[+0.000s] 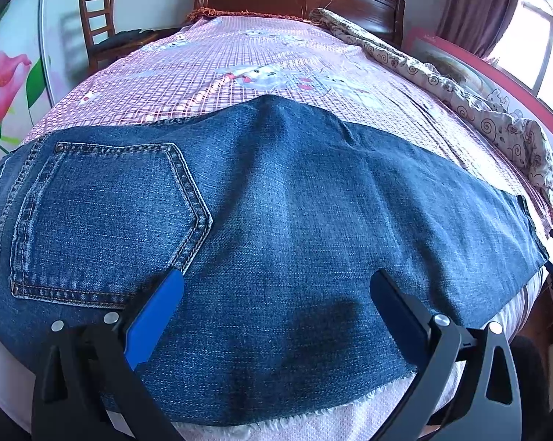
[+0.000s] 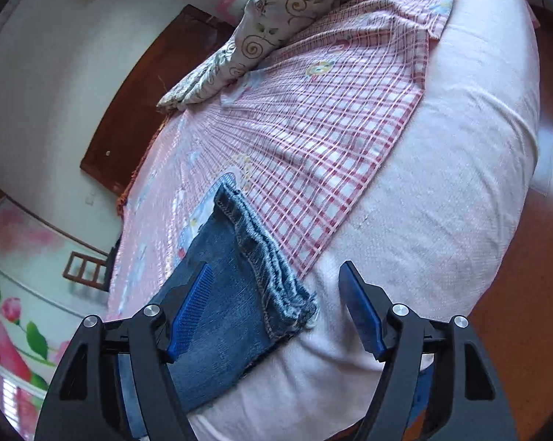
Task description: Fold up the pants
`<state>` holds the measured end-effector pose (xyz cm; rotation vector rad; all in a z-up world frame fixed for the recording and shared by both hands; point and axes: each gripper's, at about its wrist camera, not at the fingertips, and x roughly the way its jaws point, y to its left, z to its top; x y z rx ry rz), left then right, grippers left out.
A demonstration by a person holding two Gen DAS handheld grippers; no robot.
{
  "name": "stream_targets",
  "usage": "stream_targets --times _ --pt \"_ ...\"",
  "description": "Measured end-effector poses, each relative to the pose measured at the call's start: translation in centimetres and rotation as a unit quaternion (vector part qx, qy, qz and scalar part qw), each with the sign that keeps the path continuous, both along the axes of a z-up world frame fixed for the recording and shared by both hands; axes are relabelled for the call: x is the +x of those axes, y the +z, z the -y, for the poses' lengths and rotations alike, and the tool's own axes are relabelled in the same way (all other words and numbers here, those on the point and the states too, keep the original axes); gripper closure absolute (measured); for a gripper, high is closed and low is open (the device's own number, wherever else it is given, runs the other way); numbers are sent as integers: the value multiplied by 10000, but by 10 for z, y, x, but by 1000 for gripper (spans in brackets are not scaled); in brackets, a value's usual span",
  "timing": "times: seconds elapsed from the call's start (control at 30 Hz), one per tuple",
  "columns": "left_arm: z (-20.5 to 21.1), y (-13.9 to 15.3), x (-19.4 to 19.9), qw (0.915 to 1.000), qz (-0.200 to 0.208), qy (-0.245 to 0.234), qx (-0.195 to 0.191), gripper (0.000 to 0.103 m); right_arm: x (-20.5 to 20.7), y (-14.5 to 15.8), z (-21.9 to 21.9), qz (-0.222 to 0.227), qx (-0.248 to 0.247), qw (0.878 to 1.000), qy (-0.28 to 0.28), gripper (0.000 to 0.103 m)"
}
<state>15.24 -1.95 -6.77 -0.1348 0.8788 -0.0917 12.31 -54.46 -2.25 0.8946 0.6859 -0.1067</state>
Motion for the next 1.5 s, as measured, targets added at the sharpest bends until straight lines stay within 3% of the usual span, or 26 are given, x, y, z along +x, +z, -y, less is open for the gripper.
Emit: stream_targets --times 0.17,0.43,0.87,0.93,1.0,1.03,1.1,1.2,1.27,1.37,1.5 --pt "-2 0 -1 10000 17 -64 -33 2 -12 -4 3 152 338 9993 57 32" --pt "-2 0 -1 10000 10 -74 -4 2 -23 -18 13 524 1349 9893 -179 32" --pt "-1 0 -1 10000 29 -53 17 2 -19 -25 -7 481 1579 9863 -23 32" --pt "-2 0 -1 10000 40 -51 -21 2 -21 -26 -6 429 1520 9874 -48 46" --pt "-3 0 -1 10000 45 -50 -50 2 -27 -31 -5 239 1422 9895 -126 77" --pt "-3 0 -1 10000 45 -53 -56 2 -30 -36 -2 219 1530 9878 -196 81" --pt "-3 0 -2 9999 51 -67 -59 2 -35 -44 2 329 1745 9838 -248 81" --pt "-3 0 -2 9999 52 -107 -32 2 -35 -34 -4 253 1398 9895 -271 82" --pt "-3 0 -2 9999 53 -121 -31 2 -37 -29 -6 367 1487 9875 -365 83" --pt "-3 0 -2 9999 58 -116 -57 2 -40 -15 -9 589 1526 9857 -396 97" --pt "-4 0 -3 9999 75 -132 -82 2 -33 12 -18 716 1339 9882 -213 97"
